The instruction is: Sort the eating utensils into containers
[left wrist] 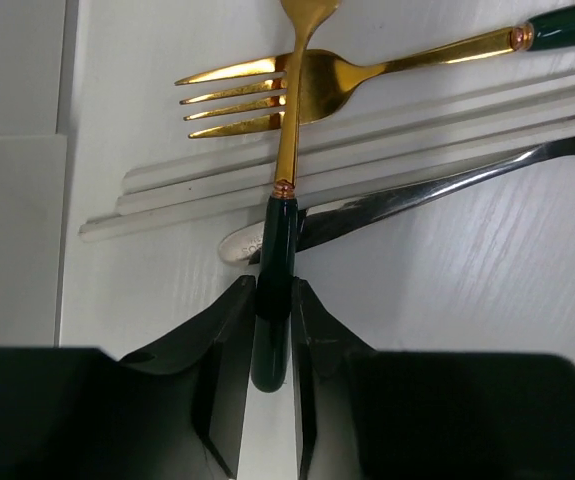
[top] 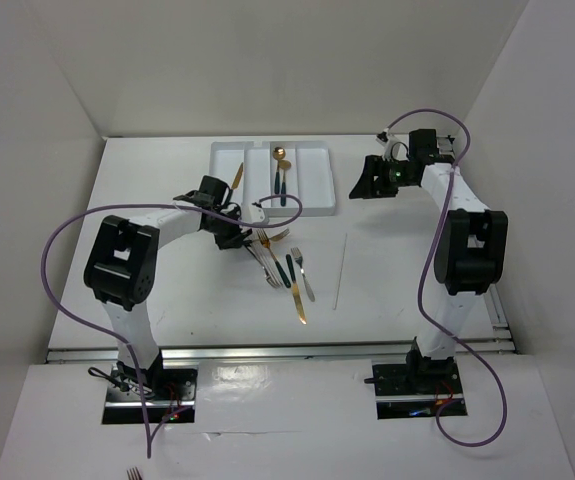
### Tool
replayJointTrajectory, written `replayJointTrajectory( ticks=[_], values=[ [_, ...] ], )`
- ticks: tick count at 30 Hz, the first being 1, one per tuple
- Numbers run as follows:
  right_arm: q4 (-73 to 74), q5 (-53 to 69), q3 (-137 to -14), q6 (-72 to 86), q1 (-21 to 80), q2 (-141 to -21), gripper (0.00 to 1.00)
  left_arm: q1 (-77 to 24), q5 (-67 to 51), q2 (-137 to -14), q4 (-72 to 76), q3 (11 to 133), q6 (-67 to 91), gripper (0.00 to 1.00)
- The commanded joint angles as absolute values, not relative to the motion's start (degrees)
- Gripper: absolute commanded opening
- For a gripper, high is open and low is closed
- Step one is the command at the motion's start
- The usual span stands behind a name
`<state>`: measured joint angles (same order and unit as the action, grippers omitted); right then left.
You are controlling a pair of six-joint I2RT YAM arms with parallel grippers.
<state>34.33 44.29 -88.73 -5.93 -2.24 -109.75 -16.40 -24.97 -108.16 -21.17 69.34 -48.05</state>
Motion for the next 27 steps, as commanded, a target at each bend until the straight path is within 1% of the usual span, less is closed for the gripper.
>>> replayJointTrajectory(
  ticks=[1,3,5,6,9,14,19,24,27],
  values=[
    [35.24,44.38,-91.32,-6.94,-2.55,-110.39,0.68,-16.08,-27.42,-108.90,-19.86,69.62,-49.04,0.32],
    [35.24,44.38,-91.32,-6.94,-2.55,-110.39,0.68,-16.08,-27.94,-108.90,-19.34,69.61,-48.52,0.30],
    [35.24,44.38,-91.85,-6.94,-2.55,-110.39,0.68,-16.08,-27.95,-108.90,-18.64,68.99,-47.99,0.26],
    [35.24,44.38,-91.85,-6.94,-2.55,-110.39,0.68,-16.08,-27.95,-108.90,-18.63,68.99,-47.29,0.17],
    [35.24,44.38,-91.85,-6.94,-2.55,-110.39,0.68,-16.08,-27.95,-108.11,-18.63,68.38,-46.50,0.00],
    [35.24,44.38,-91.85,-6.42,-2.55,-109.87,0.68,-15.56,-28.65,-101.53,-18.02,64.08,-45.88,0.00],
    [34.01,44.38,-90.62,-5.89,-2.55,-108.64,0.67,-16.08,-31.82,-88.96,-20.21,62.67,-44.04,0.00],
    [33.49,42.71,-89.47,-5.89,-2.02,-107.41,0.67,-20.82,-32.95,-80.26,-23.11,64.86,-40.70,0.00],
    [32.26,39.82,-88.86,-5.89,-1.49,-106.27,0.67,-25.04,-32.26,-76.66,-22.51,67.76,-34.91,0.00]
  ],
)
